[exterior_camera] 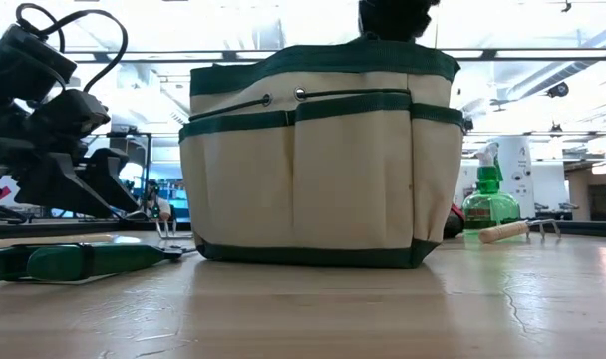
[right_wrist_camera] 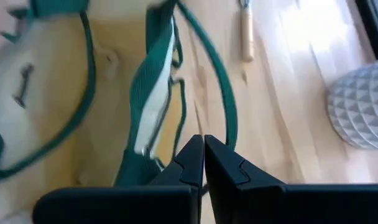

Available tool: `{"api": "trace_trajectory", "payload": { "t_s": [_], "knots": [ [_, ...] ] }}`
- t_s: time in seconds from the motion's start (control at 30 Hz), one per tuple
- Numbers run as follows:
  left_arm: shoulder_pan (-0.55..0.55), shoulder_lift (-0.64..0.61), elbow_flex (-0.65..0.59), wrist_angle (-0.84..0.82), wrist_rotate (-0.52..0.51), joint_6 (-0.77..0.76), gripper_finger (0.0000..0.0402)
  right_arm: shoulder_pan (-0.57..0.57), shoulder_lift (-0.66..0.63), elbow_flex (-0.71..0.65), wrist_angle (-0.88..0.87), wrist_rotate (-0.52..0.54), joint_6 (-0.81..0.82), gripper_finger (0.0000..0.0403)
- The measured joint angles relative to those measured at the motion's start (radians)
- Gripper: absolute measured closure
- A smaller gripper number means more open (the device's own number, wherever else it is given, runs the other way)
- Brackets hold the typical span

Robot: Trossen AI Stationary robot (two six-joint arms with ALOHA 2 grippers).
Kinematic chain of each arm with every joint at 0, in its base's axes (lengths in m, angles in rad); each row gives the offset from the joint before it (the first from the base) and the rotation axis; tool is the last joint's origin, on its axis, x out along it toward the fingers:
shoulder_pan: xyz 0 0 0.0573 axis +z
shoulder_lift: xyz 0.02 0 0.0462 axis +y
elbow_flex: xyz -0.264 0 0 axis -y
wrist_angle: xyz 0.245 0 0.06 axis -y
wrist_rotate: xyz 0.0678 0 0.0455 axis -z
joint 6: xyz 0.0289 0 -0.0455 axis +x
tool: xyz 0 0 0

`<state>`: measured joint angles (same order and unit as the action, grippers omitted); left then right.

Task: Pick & Place Garden tools in Gardening bag
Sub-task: Put the white gardening bag on the table upright, then put the green spray bottle into the white gardening bag

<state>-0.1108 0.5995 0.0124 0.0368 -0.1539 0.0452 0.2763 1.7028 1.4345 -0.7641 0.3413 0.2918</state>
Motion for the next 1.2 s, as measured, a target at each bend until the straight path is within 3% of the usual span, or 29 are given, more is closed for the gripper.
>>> {"api": "trace_trajectory", "payload": {
  "t_s": [0.2, 0.33, 0.63, 1.2],
  "knots": [
    [0.0, 0.0, 0.0, 0.0, 0.0, 0.0, 0.0161, -0.026, -0.025, 0.002, 0.13, -0.199, -0.024, 0.0395],
    [0.0, 0.0, 0.0, 0.0, 0.0, 0.0, 0.0161, -0.039, 0.009, 0.001, 0.174, -0.243, -0.043, 0.0395],
    [0.0, 0.0, 0.0, 0.0, 0.0, 0.0, 0.0161, -0.106, 0.027, 0.0, 0.245, -0.231, -0.117, 0.0395],
    [0.0, 0.0, 0.0, 0.0, 0.0, 0.0, 0.0161, -0.209, 0.03, -0.023, 0.182, -0.242, -0.129, 0.0395]
  ]
}}
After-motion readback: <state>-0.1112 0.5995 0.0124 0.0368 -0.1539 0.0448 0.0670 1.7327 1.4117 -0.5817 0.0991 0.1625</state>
